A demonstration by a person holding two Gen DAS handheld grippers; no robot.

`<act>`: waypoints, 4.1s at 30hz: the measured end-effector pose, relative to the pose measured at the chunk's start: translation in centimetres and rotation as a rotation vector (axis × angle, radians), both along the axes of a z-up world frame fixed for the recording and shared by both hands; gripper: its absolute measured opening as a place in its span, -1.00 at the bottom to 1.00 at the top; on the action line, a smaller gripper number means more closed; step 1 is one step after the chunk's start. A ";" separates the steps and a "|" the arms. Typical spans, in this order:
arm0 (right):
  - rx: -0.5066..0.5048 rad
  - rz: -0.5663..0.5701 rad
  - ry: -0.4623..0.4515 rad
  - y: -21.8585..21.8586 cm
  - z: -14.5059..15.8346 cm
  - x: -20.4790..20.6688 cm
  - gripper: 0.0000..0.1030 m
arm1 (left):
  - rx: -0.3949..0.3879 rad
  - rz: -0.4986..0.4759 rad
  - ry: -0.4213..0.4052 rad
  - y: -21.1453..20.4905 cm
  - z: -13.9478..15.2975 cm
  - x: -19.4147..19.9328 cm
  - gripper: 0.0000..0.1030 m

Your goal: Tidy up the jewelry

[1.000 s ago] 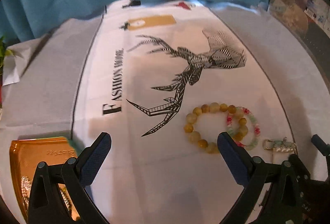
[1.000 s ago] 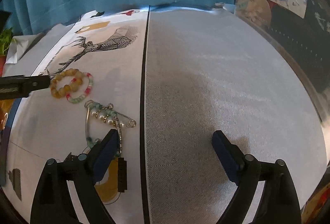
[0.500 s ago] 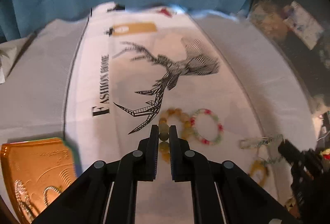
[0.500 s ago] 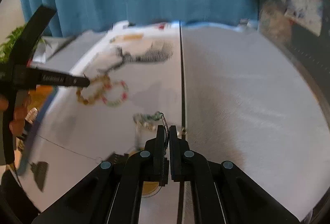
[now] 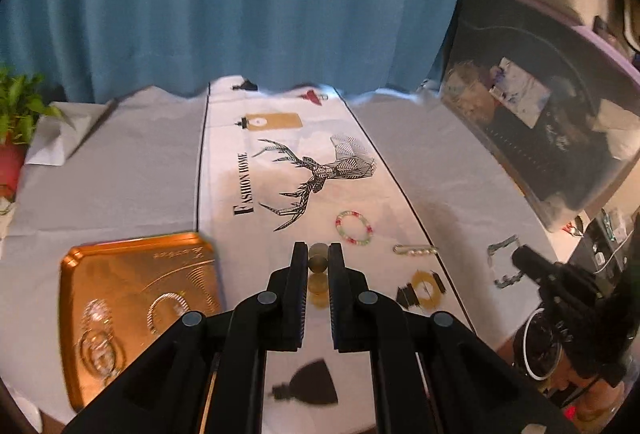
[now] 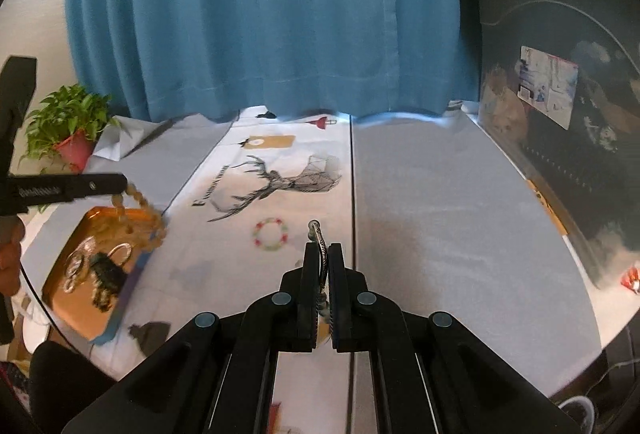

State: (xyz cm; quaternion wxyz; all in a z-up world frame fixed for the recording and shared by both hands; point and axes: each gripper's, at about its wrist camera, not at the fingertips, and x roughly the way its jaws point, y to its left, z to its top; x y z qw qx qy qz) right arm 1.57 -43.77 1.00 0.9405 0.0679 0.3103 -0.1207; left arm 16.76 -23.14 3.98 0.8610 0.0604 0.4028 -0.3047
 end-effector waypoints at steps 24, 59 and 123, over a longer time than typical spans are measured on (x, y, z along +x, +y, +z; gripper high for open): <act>-0.021 0.262 -0.003 15.8 1.6 -13.3 -0.91 | -0.014 0.039 -0.069 12.8 2.2 -18.0 -0.85; -0.047 0.455 0.028 23.9 2.0 -8.6 -0.91 | -0.068 0.198 -0.057 21.1 2.0 -14.5 -0.86; -0.050 0.341 -0.049 25.5 2.5 -14.9 0.61 | 0.115 0.341 -0.171 20.4 -0.6 -22.7 0.96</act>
